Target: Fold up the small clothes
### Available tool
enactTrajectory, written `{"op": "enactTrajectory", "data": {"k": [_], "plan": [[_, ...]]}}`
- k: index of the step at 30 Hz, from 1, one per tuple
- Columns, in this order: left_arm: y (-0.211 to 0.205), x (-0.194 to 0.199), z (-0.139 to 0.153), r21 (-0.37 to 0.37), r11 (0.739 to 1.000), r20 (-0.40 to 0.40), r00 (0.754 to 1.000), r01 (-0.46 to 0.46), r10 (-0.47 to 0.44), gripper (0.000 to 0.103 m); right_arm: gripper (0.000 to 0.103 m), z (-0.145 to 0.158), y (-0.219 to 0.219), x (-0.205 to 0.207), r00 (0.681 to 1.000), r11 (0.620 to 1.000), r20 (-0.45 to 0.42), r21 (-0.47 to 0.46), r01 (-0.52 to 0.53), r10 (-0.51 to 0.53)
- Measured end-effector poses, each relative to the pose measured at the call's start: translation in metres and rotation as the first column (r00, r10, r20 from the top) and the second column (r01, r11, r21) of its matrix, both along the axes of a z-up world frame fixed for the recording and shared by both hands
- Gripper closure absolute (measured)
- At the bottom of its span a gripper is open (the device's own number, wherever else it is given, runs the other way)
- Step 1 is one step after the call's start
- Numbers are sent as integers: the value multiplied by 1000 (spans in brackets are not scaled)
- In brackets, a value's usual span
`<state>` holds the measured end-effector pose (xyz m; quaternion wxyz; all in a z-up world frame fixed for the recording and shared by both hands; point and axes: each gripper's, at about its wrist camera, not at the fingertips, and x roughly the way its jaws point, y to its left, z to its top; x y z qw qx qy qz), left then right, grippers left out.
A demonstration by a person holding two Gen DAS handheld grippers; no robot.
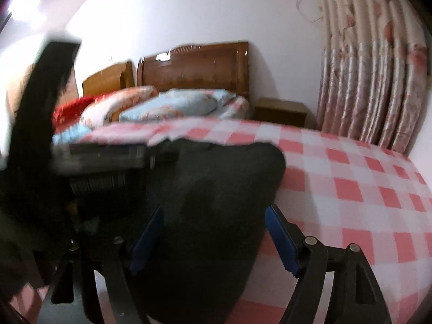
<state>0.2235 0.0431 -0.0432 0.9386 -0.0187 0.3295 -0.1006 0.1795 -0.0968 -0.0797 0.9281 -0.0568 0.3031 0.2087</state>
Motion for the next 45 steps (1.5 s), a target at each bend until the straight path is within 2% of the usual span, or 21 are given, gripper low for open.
{"op": "enactTrajectory", "data": {"k": [2,3,4,6,8,11,13,15,17,20,23,27,31,34,36,40,42,43,45], "plan": [[-5,20,-19,60,998,-113,993,-13,20,49,0,-6,-1,-1,1000,1000,2,28,9,-9],[-5,24,-26,57,998,-129,991,-14,21,49,0,-8,-2,1,1000,999,-13,39,9,-9],[-2,20,-25,34,999,-97,995,-24,27,49,0,-8,-2,2,1000,999,-20,39,9,-8],[-1,15,-24,28,999,-98,995,-33,36,49,0,-5,-3,1,999,1000,-28,26,16,-15],[1,1,-18,24,999,-78,996,-42,44,49,0,1,-1,-7,1000,1000,12,-1,21,-21],[17,-26,-17,-45,995,-35,996,-89,87,49,0,5,4,-19,998,1000,69,2,-10,10],[23,-32,-28,-55,993,-70,992,-106,102,47,0,-2,12,-23,998,999,50,-16,-44,44],[28,-36,-34,-75,993,-47,995,-92,88,43,0,-6,19,-29,995,997,81,-60,-47,52],[31,-39,-32,-85,991,-60,994,-100,95,43,0,-4,17,-29,997,997,61,-62,-43,47],[33,-56,-25,-69,989,-27,992,-129,127,43,0,3,15,-39,995,997,85,-65,-38,43],[33,-65,-33,-49,992,-23,993,-119,118,43,0,-8,17,-48,995,992,69,-105,-65,72],[41,-70,-33,-99,986,-33,991,-133,131,40,0,-6,14,-48,996,994,56,-93,-57,62],[36,-80,-31,-31,990,-2,991,-134,134,40,0,-6,15,-51,996,993,59,-100,-65,71],[42,-80,-35,-67,990,-19,992,-126,125,39,0,-8,15,-50,996,992,43,-108,-71,76],[42,-81,-32,-62,990,-37,992,-125,123,39,0,-6,14,-48,997,990,9,-114,-76,78],[35,-99,-22,61,992,-43,993,-106,109,39,0,2,-1,-54,993,996,-93,-45,-76,71],[36,-116,-11,106,987,-9,992,-124,126,39,0,8,-10,-59,986,997,-153,-35,-71,65],[38,-129,1,112,984,36,990,-138,135,39,0,15,-14,-63,984,997,-168,-31,-64,57],[43,-154,27,94,983,142,980,-155,141,39,0,42,-26,-75,993,1000,-117,20,-22,24]]}}
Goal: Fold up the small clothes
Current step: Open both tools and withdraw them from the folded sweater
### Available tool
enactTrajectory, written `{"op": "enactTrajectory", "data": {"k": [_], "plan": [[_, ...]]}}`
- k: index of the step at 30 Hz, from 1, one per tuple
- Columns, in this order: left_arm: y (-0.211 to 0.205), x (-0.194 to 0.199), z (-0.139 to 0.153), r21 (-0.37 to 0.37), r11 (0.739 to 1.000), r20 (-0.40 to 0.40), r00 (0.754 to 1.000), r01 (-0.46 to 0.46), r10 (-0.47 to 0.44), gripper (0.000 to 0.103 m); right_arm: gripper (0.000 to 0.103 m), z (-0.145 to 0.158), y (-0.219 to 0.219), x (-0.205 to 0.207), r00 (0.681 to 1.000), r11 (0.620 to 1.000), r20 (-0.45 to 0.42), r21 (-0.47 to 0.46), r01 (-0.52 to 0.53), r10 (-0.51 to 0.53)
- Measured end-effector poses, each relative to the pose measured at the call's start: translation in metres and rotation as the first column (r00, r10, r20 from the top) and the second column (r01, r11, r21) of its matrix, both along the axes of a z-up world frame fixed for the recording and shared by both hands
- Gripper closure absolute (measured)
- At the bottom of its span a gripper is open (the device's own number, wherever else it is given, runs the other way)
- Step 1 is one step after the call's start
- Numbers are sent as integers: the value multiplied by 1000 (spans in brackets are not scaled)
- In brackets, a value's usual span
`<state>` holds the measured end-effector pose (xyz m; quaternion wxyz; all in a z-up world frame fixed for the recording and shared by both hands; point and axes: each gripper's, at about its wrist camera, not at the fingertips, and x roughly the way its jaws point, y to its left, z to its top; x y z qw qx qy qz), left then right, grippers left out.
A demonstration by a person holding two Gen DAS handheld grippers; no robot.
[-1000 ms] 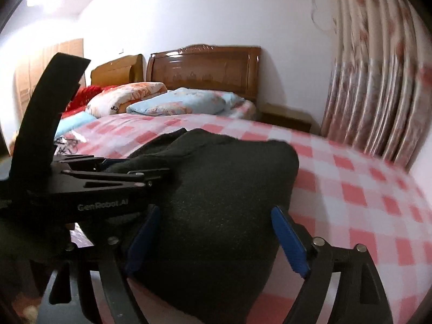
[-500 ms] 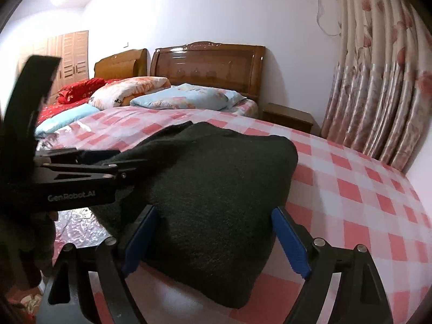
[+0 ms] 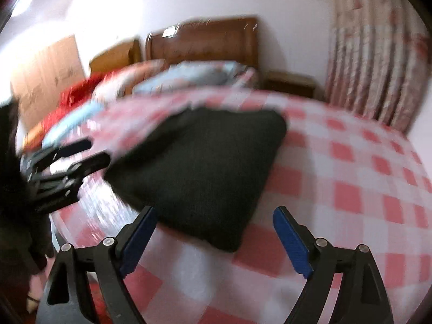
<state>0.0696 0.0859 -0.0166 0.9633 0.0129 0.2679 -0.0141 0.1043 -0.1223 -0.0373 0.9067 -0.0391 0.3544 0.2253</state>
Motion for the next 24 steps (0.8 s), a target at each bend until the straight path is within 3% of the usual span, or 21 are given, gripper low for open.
{"op": "enactTrajectory", "data": {"k": [2,4,8,12,16,20,24], "plan": [[2,-25,29,6,1000,108,994,-28,27,39,0,37,-13,-17,994,996,98,84,31,-40],[1,-44,53,24,996,181,980,-88,82,38,0,71,-21,-38,968,987,226,141,75,-106],[-7,-59,69,49,992,200,974,-120,108,28,0,97,-25,-71,917,972,345,190,140,-199],[-9,-60,51,-13,996,130,988,-86,87,27,0,76,-16,-91,929,976,317,166,144,-191],[-24,-61,18,11,994,50,993,-112,111,27,0,29,-13,-101,959,978,211,126,166,-190],[-37,-68,2,44,993,51,993,-111,109,27,0,3,-10,-95,970,981,152,64,184,-192],[-40,-70,2,41,994,65,993,-101,98,27,0,3,-9,-95,964,978,169,54,200,-207]]}}
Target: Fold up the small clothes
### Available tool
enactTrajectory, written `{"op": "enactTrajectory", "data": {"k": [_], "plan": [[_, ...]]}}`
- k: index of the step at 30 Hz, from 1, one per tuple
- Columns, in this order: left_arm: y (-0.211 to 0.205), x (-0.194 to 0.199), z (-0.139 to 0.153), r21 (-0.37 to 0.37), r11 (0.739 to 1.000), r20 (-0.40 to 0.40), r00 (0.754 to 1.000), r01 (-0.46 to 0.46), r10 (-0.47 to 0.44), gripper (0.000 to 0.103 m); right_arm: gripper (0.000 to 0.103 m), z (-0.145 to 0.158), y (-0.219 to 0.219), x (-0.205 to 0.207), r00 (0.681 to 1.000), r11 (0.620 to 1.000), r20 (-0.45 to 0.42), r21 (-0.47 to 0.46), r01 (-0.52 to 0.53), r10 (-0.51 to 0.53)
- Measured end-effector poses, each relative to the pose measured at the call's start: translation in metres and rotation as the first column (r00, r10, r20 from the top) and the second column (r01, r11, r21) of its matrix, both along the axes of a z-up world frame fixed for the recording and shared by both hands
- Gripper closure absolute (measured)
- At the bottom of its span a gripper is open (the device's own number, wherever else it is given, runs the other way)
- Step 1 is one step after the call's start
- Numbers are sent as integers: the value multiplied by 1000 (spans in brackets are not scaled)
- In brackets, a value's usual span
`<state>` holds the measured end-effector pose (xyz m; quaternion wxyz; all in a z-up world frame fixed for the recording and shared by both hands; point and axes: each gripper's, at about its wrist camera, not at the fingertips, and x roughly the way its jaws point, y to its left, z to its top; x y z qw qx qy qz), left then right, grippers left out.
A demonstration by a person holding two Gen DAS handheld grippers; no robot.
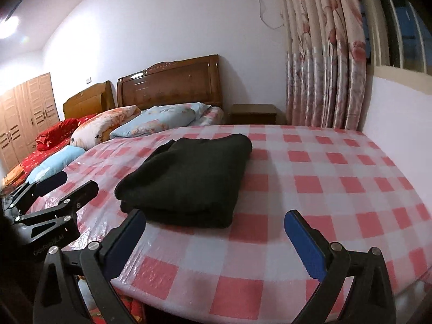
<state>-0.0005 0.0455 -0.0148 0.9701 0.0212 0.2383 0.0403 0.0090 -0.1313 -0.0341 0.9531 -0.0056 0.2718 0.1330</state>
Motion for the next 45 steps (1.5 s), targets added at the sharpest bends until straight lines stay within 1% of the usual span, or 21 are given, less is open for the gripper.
{"op": "enactTrajectory", "data": {"k": [6,11,33,45], "plan": [[-2,-2,2,-8,1000,20,1000,25,-25,27,0,-1,12,-3,999,998,17,-45,-32,32],[1,-1,1,-25,999,13,1000,23,-22,27,0,-2,19,-5,998,996,23,-74,-53,55],[2,-1,1,-43,999,14,999,32,-31,27,0,-4,23,-4,999,993,27,-109,-45,48],[-1,-2,3,-48,998,17,999,35,-34,28,0,-5,24,-4,999,993,27,-111,-44,47]]}}
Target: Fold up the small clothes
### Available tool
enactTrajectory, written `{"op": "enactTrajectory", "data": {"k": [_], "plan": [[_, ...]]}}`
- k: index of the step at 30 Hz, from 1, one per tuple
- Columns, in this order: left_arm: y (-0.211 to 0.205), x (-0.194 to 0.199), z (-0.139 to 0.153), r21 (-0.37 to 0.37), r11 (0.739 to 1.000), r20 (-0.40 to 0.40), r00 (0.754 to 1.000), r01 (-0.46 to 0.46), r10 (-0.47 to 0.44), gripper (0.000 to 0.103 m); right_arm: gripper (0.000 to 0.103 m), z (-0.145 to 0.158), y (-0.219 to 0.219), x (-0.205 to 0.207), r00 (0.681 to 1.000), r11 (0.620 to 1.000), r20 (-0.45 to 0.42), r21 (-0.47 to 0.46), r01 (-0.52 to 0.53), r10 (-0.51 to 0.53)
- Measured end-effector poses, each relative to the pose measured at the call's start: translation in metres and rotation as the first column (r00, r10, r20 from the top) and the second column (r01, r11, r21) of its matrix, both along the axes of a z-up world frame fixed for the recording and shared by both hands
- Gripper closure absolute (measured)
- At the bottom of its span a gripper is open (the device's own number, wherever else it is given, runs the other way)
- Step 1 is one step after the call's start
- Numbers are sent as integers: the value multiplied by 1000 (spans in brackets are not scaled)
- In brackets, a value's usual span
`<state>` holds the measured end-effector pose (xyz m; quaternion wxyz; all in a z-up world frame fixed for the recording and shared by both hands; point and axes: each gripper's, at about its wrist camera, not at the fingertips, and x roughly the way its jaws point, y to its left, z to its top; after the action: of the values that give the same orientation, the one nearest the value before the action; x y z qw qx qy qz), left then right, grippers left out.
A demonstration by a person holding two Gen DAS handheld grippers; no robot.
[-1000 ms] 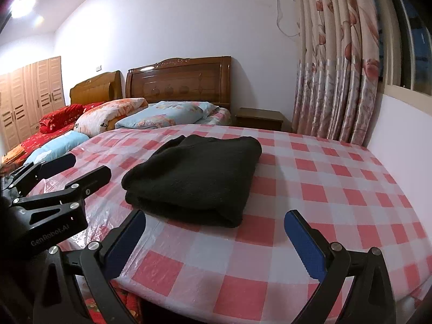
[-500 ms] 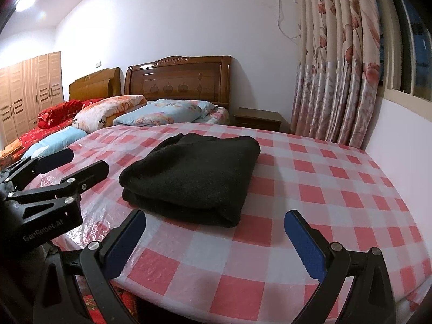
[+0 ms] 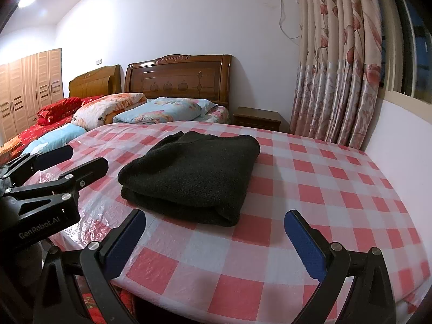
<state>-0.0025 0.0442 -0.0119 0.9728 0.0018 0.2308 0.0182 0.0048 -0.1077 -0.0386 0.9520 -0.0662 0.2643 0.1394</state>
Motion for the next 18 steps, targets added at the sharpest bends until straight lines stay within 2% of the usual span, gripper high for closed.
{"op": "enactTrajectory", "data": {"k": [18], "plan": [[-2,0,1,1,1000,-1,1000,5,-5,28,0,0,1,0,1000,1000,0,-1,0,0]]}}
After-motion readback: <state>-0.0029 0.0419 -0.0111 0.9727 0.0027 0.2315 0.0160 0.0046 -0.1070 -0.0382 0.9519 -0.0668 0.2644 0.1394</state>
